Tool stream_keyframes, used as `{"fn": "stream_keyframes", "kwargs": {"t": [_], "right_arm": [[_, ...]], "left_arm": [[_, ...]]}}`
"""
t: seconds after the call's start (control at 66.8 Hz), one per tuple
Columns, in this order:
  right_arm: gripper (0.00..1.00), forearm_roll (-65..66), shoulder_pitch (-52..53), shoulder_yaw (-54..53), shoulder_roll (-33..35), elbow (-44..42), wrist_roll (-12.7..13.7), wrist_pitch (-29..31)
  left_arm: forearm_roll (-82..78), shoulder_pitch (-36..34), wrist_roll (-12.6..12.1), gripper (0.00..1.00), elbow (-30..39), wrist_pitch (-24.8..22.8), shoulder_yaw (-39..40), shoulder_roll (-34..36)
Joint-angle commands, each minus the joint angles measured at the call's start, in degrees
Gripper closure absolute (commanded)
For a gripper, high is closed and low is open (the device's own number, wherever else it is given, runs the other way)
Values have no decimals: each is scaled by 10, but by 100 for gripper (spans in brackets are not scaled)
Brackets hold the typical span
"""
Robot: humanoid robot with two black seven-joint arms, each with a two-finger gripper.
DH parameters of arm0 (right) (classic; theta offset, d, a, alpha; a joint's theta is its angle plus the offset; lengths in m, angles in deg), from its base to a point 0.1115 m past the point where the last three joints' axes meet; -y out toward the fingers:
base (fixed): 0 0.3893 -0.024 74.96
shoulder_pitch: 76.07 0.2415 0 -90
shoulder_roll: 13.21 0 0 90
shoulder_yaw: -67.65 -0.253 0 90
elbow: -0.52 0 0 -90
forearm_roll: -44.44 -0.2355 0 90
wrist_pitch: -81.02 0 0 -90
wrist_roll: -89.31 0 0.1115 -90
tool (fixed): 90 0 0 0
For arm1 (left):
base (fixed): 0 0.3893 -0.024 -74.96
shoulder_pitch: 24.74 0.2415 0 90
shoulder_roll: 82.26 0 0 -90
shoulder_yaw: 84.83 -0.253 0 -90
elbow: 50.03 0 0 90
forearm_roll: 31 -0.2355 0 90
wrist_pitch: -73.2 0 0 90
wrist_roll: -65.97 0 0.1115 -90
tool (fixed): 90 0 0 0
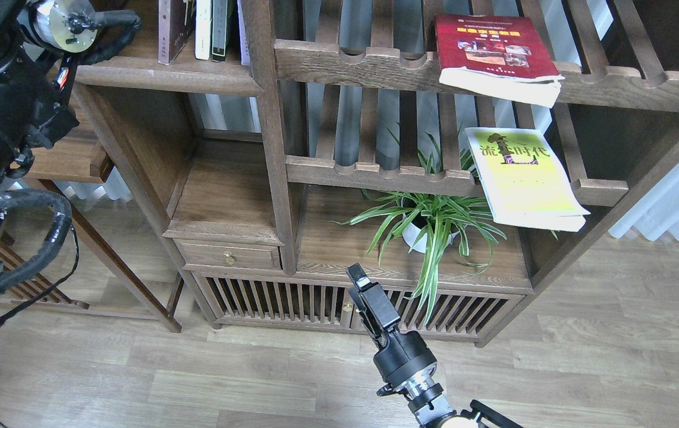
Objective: Organize books on shelf
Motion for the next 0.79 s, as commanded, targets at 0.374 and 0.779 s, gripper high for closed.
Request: {"fn": "stream_keyframes", "kwargs": {"t": [0.374,0.779], "right_arm": [[1,-1,-1,-48,0,3,1,0],[1,0,-1,-58,0,47,1,0]], "left_arm": [[40,158,-7,53,220,0,26,67],[147,277,-41,40,351,-69,66,72]]}}
